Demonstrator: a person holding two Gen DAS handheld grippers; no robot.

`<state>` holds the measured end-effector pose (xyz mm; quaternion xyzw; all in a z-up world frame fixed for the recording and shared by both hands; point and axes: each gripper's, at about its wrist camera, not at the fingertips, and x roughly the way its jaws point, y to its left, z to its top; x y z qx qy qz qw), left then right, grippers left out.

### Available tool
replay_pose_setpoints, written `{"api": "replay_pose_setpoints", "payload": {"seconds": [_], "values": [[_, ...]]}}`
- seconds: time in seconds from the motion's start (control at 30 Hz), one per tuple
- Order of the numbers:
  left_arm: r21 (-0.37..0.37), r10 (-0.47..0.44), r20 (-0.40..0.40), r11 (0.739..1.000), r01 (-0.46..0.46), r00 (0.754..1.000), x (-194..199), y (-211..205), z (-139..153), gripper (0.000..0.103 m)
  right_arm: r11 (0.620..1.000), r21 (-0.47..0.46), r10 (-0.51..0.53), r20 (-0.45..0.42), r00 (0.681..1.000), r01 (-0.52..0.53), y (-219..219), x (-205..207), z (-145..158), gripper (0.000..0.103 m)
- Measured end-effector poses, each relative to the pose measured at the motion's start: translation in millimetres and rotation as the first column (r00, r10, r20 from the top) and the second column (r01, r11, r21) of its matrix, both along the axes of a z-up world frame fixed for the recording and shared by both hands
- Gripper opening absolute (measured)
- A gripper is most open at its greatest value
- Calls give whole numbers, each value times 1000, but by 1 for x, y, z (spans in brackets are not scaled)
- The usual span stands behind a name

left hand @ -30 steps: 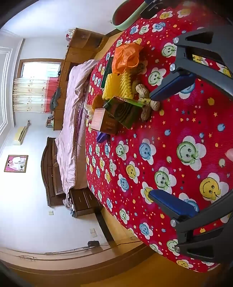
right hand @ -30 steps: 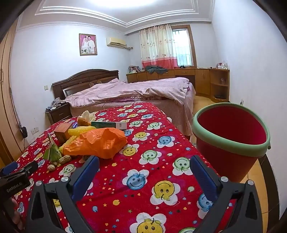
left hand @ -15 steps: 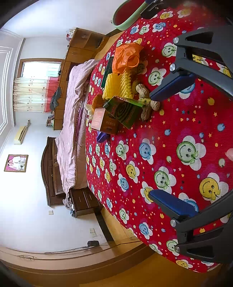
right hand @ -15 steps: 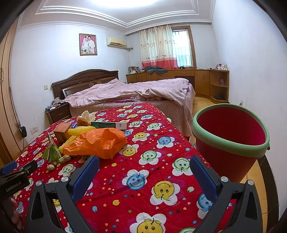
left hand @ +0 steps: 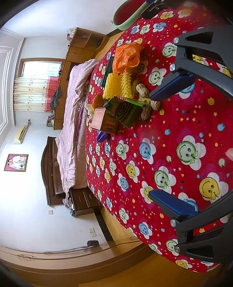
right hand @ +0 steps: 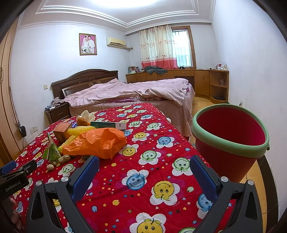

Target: Collect trash

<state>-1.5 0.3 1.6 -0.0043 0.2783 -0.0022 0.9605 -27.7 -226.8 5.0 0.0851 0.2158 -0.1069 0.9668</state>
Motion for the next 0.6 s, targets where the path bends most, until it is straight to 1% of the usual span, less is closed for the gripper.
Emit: {"api": "replay_pose_setpoints", "payload": {"seconds": [0.6], "values": [[-2, 0, 1, 1000, 0, 1000, 0, 0, 0, 98, 1000, -4, -1, 0, 1000, 1, -1, 0, 0, 103]]}}
